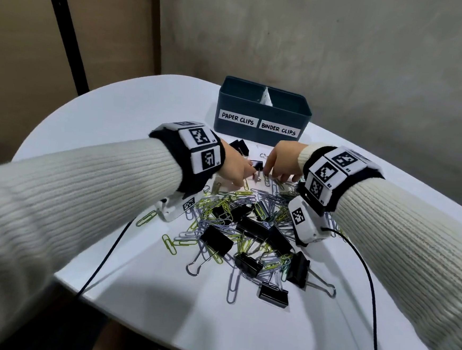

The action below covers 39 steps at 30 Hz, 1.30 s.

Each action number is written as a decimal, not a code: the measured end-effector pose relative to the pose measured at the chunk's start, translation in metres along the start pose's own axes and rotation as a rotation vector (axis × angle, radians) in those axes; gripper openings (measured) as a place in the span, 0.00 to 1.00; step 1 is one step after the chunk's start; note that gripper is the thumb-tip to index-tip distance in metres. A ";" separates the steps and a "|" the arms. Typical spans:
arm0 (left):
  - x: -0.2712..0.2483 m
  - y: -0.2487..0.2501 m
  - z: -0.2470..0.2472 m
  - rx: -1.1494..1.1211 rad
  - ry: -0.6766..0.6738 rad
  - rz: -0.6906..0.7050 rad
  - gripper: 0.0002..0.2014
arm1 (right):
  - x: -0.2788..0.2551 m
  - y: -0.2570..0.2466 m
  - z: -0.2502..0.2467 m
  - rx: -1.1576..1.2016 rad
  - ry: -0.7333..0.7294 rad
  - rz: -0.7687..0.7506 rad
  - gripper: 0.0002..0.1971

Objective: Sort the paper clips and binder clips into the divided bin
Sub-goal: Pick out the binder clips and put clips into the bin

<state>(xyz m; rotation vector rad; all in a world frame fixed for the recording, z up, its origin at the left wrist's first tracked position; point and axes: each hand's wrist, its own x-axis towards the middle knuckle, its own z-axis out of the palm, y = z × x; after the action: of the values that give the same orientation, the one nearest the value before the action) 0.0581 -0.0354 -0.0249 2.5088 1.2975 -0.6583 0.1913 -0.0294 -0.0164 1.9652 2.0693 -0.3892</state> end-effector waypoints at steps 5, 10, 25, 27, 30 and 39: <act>0.006 -0.005 -0.007 -0.012 0.127 -0.049 0.29 | -0.005 0.006 -0.004 0.024 -0.040 -0.044 0.21; -0.014 -0.014 -0.017 -0.007 0.137 -0.067 0.22 | -0.010 0.002 0.001 -0.150 -0.051 -0.022 0.21; -0.107 -0.077 0.030 -0.099 -0.280 -0.384 0.45 | -0.040 -0.016 0.008 -0.044 -0.066 -0.013 0.19; -0.106 -0.069 0.036 -0.087 -0.231 -0.363 0.37 | -0.042 -0.023 0.013 -0.068 -0.041 -0.030 0.18; -0.093 -0.058 0.044 -0.156 -0.156 -0.301 0.22 | -0.040 -0.035 0.015 0.015 -0.067 -0.106 0.18; -0.085 -0.051 0.033 -0.140 0.066 -0.301 0.37 | -0.055 -0.016 0.013 0.010 0.039 -0.001 0.18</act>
<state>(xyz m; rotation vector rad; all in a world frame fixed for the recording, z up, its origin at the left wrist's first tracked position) -0.0361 -0.0798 -0.0122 2.2631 1.7021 -0.5252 0.1783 -0.0855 -0.0079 1.9935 2.0962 -0.3648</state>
